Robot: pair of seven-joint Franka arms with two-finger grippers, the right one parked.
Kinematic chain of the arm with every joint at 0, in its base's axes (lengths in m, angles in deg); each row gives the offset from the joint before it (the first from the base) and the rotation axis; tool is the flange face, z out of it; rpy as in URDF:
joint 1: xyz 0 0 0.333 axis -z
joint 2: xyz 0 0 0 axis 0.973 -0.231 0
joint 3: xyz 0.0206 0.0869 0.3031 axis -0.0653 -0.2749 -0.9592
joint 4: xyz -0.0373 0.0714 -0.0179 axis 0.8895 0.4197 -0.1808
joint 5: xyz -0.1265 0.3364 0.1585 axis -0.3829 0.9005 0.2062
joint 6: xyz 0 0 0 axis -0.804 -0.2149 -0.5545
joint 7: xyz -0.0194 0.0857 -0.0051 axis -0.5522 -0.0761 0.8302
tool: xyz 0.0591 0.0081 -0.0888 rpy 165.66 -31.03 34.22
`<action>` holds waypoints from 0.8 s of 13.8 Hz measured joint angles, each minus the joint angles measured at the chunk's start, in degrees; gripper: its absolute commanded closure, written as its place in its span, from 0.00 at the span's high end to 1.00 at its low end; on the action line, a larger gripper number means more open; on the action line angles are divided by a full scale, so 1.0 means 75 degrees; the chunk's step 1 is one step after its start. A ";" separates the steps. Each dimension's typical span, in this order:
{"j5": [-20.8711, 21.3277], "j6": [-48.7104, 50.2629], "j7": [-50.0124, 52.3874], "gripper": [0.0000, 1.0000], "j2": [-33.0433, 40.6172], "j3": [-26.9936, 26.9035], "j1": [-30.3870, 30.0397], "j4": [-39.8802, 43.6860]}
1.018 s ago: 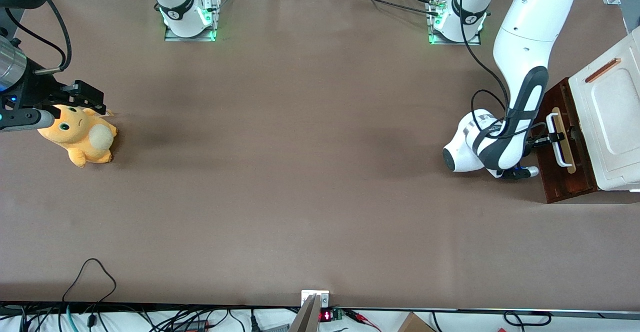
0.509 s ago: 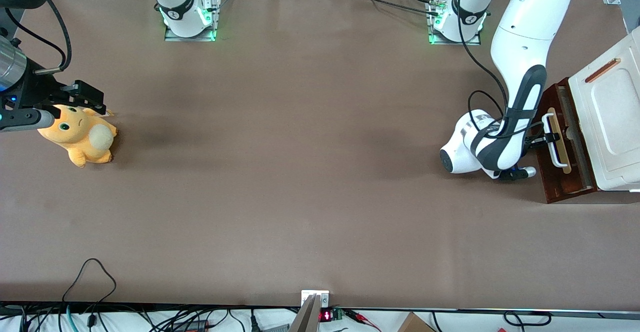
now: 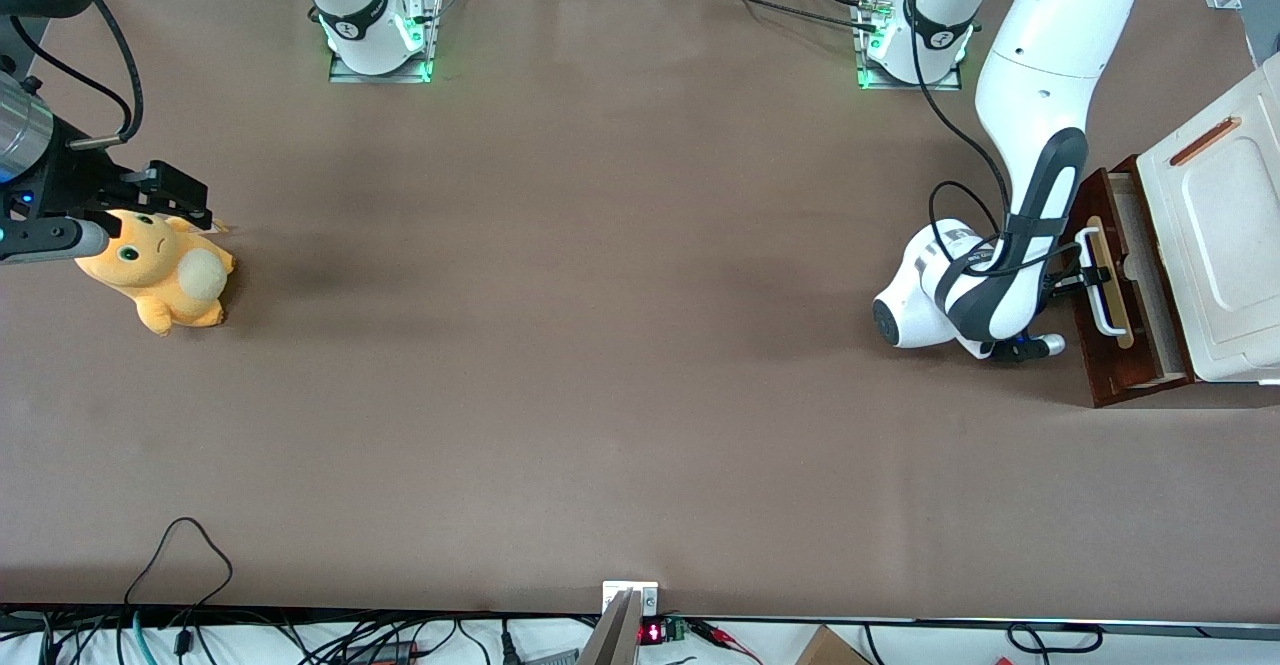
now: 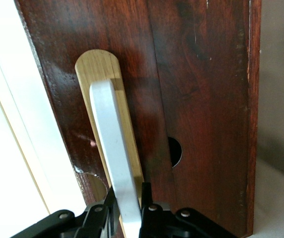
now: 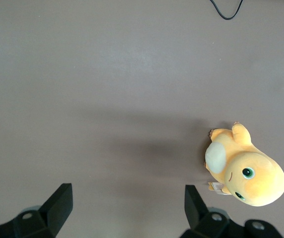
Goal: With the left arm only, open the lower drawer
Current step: 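Pull the handle with the left gripper, sliding the drawer outward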
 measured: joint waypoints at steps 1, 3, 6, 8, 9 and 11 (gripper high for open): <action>-0.0011 0.0005 0.0046 0.17 0.0001 -0.0001 0.0012 0.0007; -0.0079 0.0010 0.0078 0.17 0.0004 0.0000 0.0044 0.0036; -0.0149 0.0013 0.0089 0.16 0.0004 0.0000 0.0080 0.0073; -0.0273 0.0014 0.0089 0.16 0.0004 -0.0002 0.0117 0.0152; -0.0327 0.0018 0.0089 0.16 0.0003 -0.0002 0.0136 0.0179; -0.0422 0.0018 0.0089 0.16 0.0004 -0.0002 0.0190 0.0224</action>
